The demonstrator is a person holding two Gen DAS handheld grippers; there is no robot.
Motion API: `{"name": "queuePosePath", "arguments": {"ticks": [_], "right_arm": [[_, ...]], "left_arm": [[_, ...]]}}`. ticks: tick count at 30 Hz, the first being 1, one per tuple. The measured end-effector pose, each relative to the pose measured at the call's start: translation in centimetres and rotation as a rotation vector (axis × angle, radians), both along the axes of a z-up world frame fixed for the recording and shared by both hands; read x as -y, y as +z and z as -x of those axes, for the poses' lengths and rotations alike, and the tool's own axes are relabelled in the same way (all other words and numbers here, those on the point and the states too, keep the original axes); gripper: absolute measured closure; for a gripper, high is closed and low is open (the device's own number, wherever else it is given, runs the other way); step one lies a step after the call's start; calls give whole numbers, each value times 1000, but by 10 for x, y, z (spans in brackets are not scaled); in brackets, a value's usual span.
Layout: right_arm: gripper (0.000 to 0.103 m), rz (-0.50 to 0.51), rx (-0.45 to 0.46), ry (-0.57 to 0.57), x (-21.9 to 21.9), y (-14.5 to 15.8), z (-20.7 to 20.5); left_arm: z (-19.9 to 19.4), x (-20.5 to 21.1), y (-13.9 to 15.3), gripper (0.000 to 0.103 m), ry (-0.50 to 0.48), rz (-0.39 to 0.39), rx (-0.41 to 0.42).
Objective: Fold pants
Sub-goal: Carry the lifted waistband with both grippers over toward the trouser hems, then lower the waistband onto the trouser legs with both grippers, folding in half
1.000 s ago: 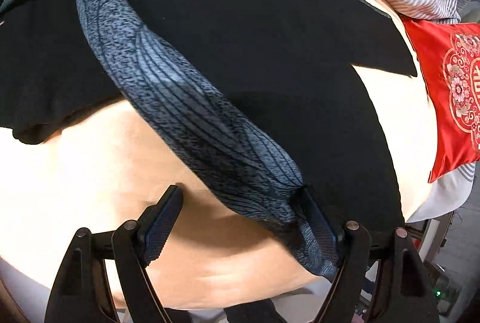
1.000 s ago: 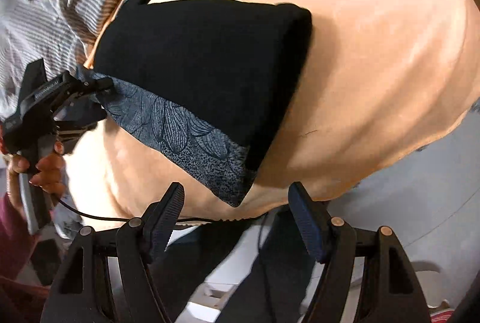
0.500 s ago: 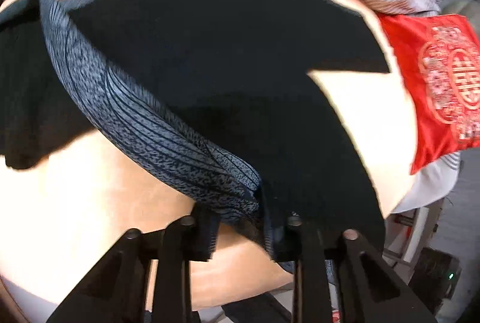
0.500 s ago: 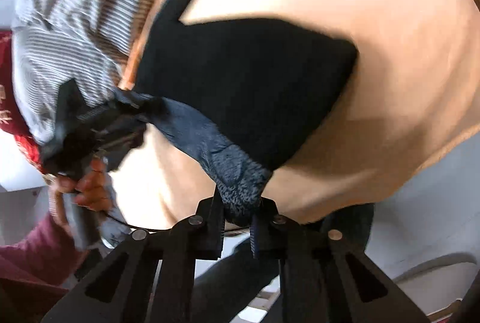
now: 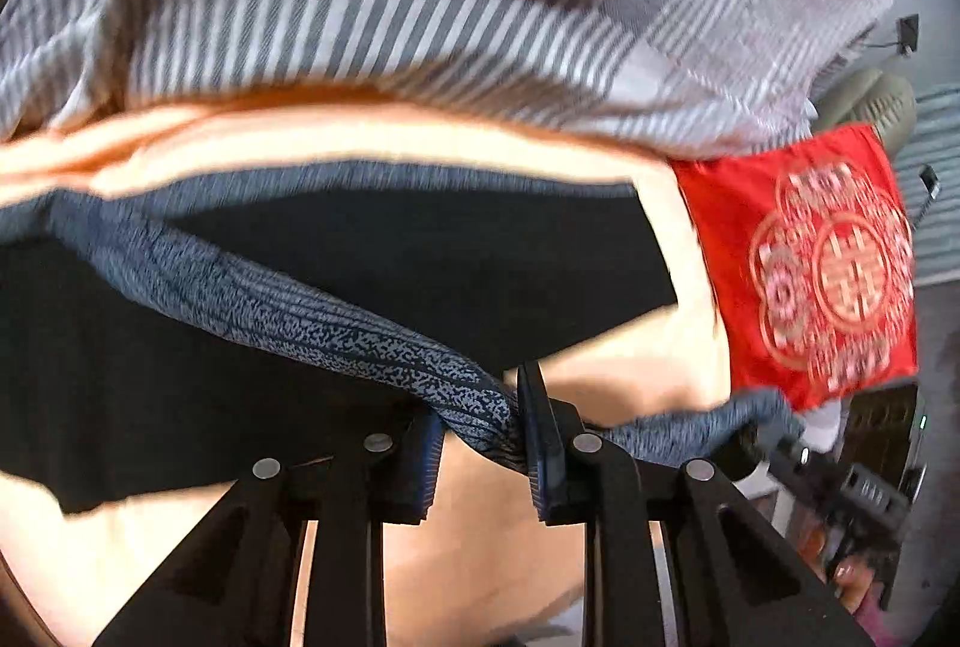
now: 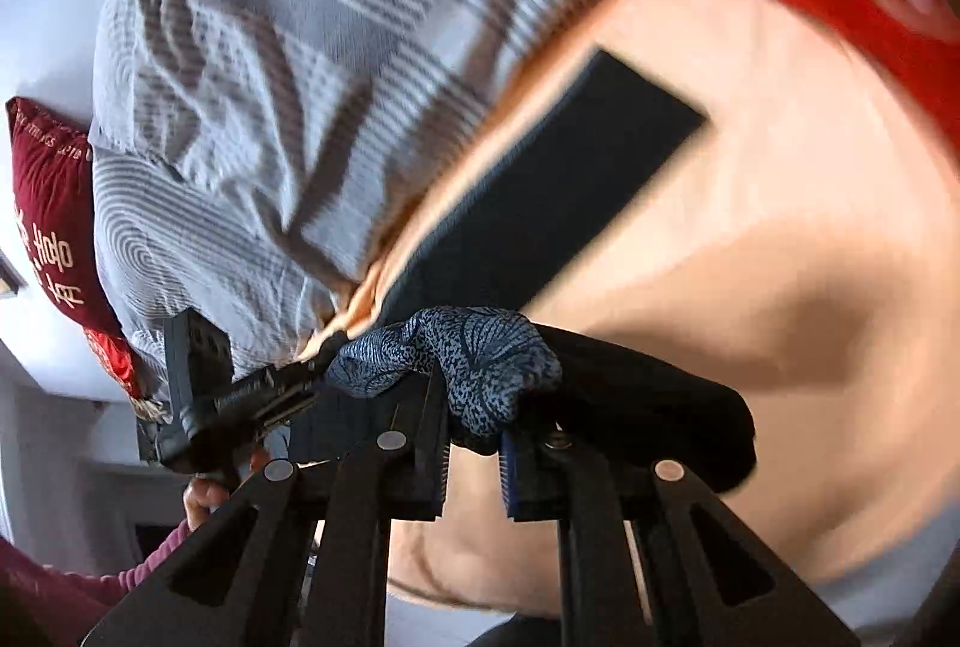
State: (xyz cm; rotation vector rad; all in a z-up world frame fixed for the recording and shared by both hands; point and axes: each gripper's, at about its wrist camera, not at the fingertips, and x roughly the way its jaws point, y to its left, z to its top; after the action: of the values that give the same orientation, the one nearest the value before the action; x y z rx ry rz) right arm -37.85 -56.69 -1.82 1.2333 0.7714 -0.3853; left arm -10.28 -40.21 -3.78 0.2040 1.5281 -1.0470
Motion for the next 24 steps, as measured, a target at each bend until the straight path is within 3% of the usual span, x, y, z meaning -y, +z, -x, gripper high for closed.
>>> {"name": "queuePosePath", "arguments": {"ticks": [4, 6, 11, 13, 14, 15, 18, 20, 22, 24], "right_arm": [[89, -23, -18, 67, 68, -23, -37], [89, -64, -64, 89, 103, -48, -61], [88, -120, -143, 164, 141, -100, -99], [87, -134, -179, 181, 147, -114, -108], [87, -144, -188, 173, 150, -119, -109], [87, -164, -180, 162, 152, -124, -109], [84, -183, -163, 139, 160, -124, -108], [74, -135, -178, 95, 169, -111, -103], [36, -42, -204, 47, 174, -92, -95], [35, 36, -215, 59, 172, -72, -90]], "left_arm": [[-17, 41, -19, 78, 31, -43, 42], [-27, 57, -30, 78, 66, -76, 78], [-38, 83, -55, 77, 122, -166, 86], [-39, 82, -52, 63, 131, -176, 107], [-40, 80, -47, 44, 141, -182, 139], [-43, 76, -38, 37, 155, -176, 176], [-53, 66, -22, 34, 168, -171, 189], [-52, 58, -17, 25, 175, -189, 221], [-54, 48, -18, 25, 157, -227, 256], [-49, 46, -28, 25, 135, -271, 290]]}}
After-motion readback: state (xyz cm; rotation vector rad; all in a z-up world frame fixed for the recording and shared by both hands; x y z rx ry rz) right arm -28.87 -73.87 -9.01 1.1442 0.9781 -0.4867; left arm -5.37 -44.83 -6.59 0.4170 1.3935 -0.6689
